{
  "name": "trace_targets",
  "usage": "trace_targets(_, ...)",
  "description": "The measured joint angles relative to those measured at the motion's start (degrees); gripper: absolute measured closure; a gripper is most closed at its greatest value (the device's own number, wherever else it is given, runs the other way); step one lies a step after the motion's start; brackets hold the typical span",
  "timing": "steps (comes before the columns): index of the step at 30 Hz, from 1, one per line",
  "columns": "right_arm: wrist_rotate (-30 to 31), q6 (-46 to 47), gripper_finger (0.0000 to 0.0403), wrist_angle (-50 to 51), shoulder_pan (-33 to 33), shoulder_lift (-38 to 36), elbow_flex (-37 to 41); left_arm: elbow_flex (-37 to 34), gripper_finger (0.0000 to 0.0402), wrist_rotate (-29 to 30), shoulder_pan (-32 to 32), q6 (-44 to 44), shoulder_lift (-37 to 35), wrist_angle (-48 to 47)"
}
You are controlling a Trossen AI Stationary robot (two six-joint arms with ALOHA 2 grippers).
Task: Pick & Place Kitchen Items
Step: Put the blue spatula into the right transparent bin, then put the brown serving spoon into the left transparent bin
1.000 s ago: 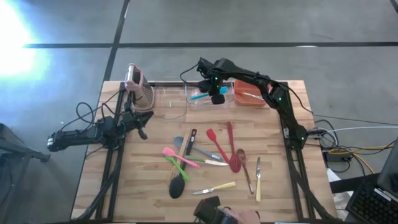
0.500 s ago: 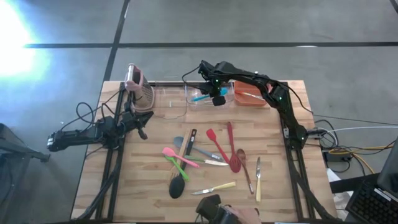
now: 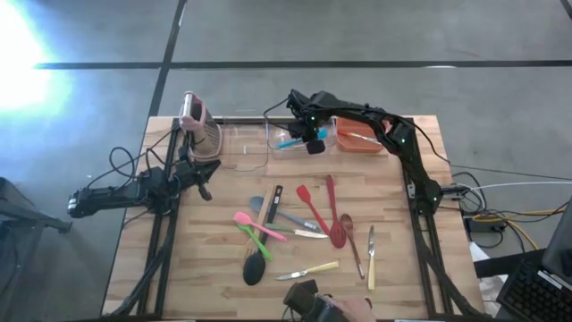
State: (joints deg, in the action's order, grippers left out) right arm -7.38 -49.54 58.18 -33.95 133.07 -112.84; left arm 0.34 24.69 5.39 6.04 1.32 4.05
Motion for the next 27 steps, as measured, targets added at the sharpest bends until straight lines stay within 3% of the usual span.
trace_targets(16, -0.52, -0.22, 0.0381, -3.36, -0.07, -0.16, 3.19, 0.00, 0.0371, 0.01, 0.00, -0.02, 0.01, 0.00)
trace_targets(27, 0.13, 0.87, 0.0309, -5.43, -0.13, -0.01, 1.06, 0.00, 0.0371, 0.01, 0.00, -0.01, 0.01, 0.00)
